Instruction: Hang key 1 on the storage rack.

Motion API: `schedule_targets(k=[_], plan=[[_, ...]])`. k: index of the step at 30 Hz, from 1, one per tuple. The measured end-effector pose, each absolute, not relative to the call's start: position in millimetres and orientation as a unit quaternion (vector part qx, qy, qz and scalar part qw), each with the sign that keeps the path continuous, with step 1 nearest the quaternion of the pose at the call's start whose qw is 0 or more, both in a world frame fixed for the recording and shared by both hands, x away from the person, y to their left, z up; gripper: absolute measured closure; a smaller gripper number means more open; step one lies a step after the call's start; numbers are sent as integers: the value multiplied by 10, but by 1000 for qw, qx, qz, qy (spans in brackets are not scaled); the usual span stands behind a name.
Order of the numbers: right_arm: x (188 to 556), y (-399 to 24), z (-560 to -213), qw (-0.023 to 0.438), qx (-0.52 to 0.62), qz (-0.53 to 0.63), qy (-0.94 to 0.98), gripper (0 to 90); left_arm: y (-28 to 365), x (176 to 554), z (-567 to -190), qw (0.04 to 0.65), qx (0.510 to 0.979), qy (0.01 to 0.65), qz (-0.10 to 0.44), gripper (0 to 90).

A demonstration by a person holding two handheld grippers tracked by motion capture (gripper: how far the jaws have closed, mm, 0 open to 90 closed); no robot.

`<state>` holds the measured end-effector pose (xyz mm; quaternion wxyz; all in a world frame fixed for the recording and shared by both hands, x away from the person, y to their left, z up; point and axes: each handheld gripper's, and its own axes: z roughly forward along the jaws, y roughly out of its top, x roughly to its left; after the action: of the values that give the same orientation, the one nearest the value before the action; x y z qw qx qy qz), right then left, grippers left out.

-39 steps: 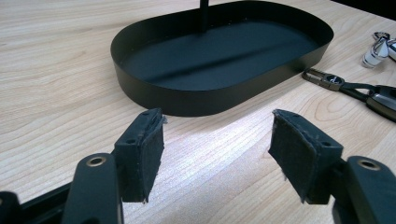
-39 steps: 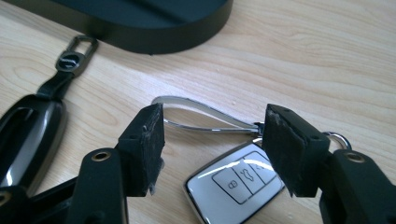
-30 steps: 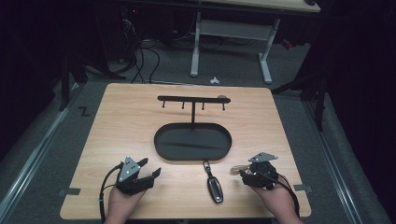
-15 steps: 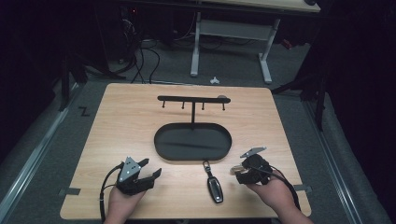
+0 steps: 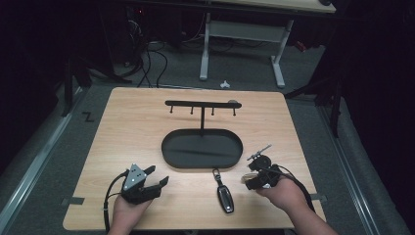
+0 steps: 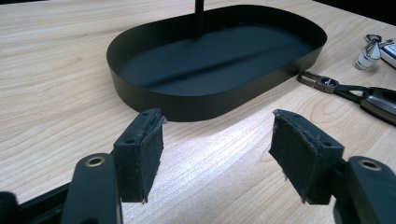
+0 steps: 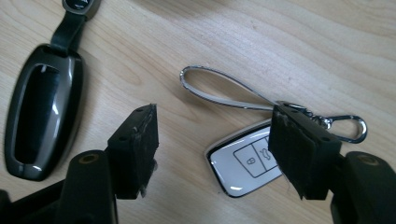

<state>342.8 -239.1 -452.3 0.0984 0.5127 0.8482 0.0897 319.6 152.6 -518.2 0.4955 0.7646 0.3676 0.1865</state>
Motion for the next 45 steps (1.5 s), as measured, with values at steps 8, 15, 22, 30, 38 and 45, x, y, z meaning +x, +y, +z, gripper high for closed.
schedule_targets(k=[8, 15, 22, 30, 38, 45], plan=[[3482, -2169, -4471, 68, 508, 93, 854, 341, 1523, 3194, -5187, 500, 764, 365, 181, 341], [3515, -1863, -4487, 58, 478, 100, 871, 325, 1504, 3200, -5181, 501, 769, 355, 176, 342], [3548, -1670, -4568, 53, 469, 92, 877, 282, 1513, 3179, -5179, 503, 770, 353, 176, 342], [3558, -1506, -4565, 47, 459, 101, 881, 292, 1496, 3180, -5187, 502, 771, 350, 175, 342], [3555, -1441, -4596, 52, 459, 102, 881, 405, 1493, 3188, -5189, 501, 772, 349, 179, 342], [3596, -1409, -4664, 30, 484, 95, 869, 515, 1496, 3209, -5197, 500, 772, 350, 180, 342]])
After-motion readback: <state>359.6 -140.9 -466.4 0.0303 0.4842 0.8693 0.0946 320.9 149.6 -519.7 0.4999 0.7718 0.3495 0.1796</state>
